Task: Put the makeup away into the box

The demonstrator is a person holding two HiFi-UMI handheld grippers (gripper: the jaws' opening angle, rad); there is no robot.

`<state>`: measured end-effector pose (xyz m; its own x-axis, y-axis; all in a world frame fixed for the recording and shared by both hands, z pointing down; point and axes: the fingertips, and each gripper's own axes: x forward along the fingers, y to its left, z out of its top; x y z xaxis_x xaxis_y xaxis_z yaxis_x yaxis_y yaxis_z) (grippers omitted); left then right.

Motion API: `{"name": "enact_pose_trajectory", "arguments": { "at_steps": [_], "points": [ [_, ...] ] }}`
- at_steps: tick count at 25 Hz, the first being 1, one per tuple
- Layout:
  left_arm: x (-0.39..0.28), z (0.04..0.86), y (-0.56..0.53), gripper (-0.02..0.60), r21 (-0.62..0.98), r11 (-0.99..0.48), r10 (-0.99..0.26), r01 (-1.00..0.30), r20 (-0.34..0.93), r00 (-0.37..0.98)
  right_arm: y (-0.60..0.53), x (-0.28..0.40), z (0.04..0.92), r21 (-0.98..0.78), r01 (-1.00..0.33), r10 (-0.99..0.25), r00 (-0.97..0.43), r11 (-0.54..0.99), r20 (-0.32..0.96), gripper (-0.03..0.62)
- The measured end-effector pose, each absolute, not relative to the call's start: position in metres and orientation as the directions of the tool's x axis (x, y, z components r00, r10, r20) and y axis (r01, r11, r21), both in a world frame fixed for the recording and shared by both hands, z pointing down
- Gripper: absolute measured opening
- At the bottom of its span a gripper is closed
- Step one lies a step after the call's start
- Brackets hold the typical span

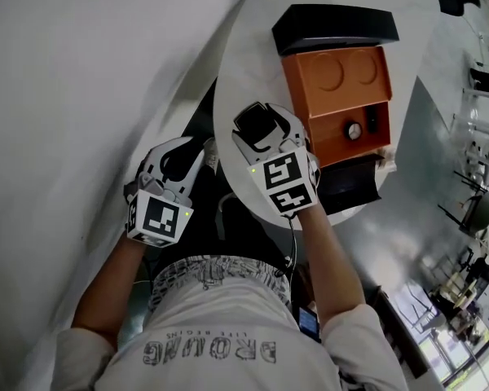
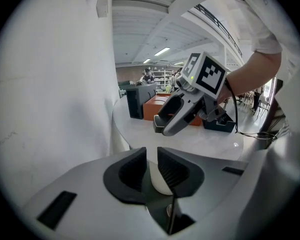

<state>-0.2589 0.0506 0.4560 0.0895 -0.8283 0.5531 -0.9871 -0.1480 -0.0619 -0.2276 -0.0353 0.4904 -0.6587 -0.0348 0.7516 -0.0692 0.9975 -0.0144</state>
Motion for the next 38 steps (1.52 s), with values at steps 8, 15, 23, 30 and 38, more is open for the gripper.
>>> {"name": "enact_pose_trajectory", "arguments": {
  "at_steps": [8, 15, 23, 30, 38],
  "points": [
    [-0.220, 0.434, 0.023, 0.081, -0.091, -0.194, -0.848, -0.977, 0.517, 0.120, -0.064, -0.177, 0.453, 0.011, -0.151, -0.113, -0.691, 0.988, 0.714, 0.350],
    [-0.193, 0.422, 0.000, 0.081, -0.104, -0.225, -0.851, -0.969, 0.505, 0.143, -0.098, -0.134, 0.440, 0.027, -0.219, -0.173, -0.682, 0.975, 0.711, 0.350],
    [-0.165, 0.430, -0.029, 0.081, -0.096, -0.256, -0.842, -0.962, 0.510, 0.173, -0.134, -0.089, 0.457, 0.003, -0.282, -0.192, -0.645, 0.960, 0.740, 0.350],
    [-0.154, 0.433, -0.049, 0.081, -0.082, -0.271, -0.833, -0.959, 0.520, 0.191, -0.149, -0.073, 0.479, -0.017, -0.269, -0.152, -0.595, 0.963, 0.789, 0.350],
    [-0.158, 0.449, -0.067, 0.081, -0.059, -0.265, -0.827, -0.962, 0.527, 0.196, -0.161, -0.073, 0.514, -0.029, -0.215, -0.087, -0.512, 0.976, 0.855, 0.350]
  ]
}}
